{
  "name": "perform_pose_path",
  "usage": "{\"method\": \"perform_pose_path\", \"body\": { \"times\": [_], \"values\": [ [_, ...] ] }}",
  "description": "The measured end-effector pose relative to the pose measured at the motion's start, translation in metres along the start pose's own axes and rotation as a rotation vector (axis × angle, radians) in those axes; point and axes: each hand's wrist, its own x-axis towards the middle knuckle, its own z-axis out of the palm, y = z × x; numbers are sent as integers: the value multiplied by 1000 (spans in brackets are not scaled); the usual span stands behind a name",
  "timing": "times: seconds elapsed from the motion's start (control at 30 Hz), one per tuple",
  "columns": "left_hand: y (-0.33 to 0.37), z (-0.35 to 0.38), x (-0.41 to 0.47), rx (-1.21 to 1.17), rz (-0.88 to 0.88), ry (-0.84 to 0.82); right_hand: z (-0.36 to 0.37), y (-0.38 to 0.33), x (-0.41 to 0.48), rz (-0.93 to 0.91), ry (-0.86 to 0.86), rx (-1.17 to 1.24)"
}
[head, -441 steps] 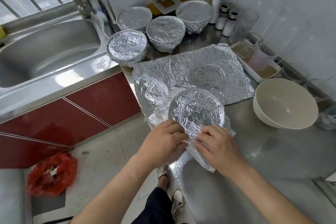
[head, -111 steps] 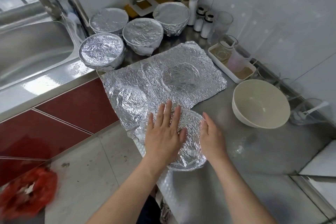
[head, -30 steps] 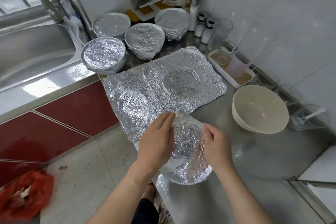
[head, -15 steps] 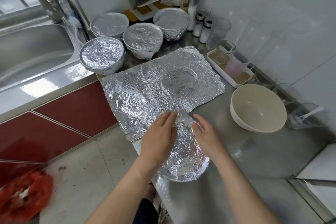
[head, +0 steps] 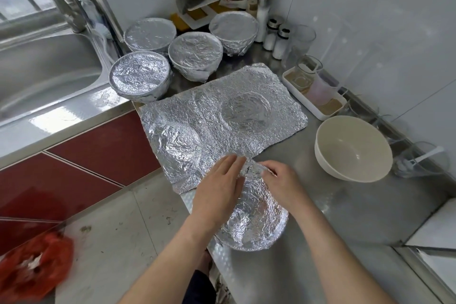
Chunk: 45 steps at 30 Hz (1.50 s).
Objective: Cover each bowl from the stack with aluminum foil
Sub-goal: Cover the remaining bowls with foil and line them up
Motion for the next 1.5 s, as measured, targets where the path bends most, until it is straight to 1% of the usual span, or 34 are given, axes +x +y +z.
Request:
{"method": "perform_pose_path", "body": {
  "times": [0.07,0.13,0.23,0.3,0.47,0.53,0.77,0.9,1.0,1.1,1.2,1.27,1.33,1.4,1.47,1.5],
  "values": [
    [1,-2,0,-25,-7,-15,-2,-3,2,6,-30,1],
    [-1,-5,0,-62,-65,5,-3,-8,6,21,-82,10],
    [-5,-12,-4,-203,-288,95,-1,-8,8,5,-119,-14],
    [-5,-13,-8,-303,-414,126,1,-7,6,-15,-102,0],
    [1,-8,-15,-516,-512,128,8,-2,8,-63,-38,32],
    [1,-7,-14,-552,-516,119,8,3,11,-58,-30,44],
    [-6,-7,-8,-525,-446,-5,1,-5,19,2,-143,130],
    [-6,-12,-1,-462,-425,-47,0,-15,24,-8,-239,17],
    [-7,-11,1,-458,-409,-52,3,-14,28,-11,-283,-20],
    [-8,-10,2,-472,-383,-66,6,-10,32,-33,-313,-23],
    [-10,-9,4,-425,-312,-53,8,-8,33,-48,-316,0],
    [-12,-9,6,-419,-259,-101,7,-6,34,-46,-317,20],
    [-14,-11,9,-412,-216,-200,7,-5,34,-50,-316,46],
    [-13,-14,11,-483,-252,-278,6,-5,33,-45,-323,85],
    [-13,-17,14,-526,-287,-300,5,-6,32,-43,-321,118],
    [-13,-17,15,-514,-271,-299,4,-6,31,-37,-309,134]
  ]
}}
